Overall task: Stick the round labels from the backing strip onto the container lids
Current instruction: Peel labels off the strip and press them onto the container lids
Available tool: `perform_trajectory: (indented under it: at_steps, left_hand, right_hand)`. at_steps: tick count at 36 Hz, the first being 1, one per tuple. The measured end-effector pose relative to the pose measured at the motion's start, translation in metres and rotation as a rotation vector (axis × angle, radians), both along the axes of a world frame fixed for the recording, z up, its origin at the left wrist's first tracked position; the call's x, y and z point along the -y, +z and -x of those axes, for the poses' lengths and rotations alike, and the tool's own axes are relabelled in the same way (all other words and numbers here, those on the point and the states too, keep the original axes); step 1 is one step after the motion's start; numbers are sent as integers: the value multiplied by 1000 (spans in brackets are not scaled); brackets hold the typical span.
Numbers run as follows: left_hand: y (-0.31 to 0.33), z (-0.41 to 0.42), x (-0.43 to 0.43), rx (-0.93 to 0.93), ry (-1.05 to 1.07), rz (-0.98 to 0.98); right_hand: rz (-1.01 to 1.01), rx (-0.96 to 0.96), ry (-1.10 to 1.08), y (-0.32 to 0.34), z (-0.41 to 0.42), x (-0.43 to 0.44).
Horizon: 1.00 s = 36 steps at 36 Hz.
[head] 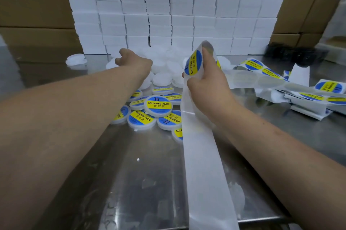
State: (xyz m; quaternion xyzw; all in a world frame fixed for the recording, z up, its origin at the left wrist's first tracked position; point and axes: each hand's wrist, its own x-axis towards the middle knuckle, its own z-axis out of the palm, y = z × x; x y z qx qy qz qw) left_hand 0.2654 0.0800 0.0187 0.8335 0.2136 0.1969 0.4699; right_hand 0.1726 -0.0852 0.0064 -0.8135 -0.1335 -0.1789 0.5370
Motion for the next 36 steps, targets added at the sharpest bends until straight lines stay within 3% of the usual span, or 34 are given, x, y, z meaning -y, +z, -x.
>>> perform_trajectory:
  at_steps: [3, 8, 16, 22, 30, 36]
  left_hand:
    - [-4, -11, 2, 57, 15, 150]
    - [-5, -7, 10, 61, -19, 165]
    - [12, 15, 20, 236, 49, 428]
    - [24, 48, 36, 341, -124, 582]
    - [6, 88, 48, 379, -385, 222]
    - [-7, 100, 47, 414, -442, -31]
  right_hand:
    - [5, 5, 3, -1, -2, 0]
    - [6, 15, -3, -2, -4, 0]
    - [-4, 22, 0, -2, -4, 0]
    - [-19, 41, 9, -1, -2, -1]
    - [32, 125, 35, -1, -2, 2]
    - [63, 166, 30, -1, -1, 1]
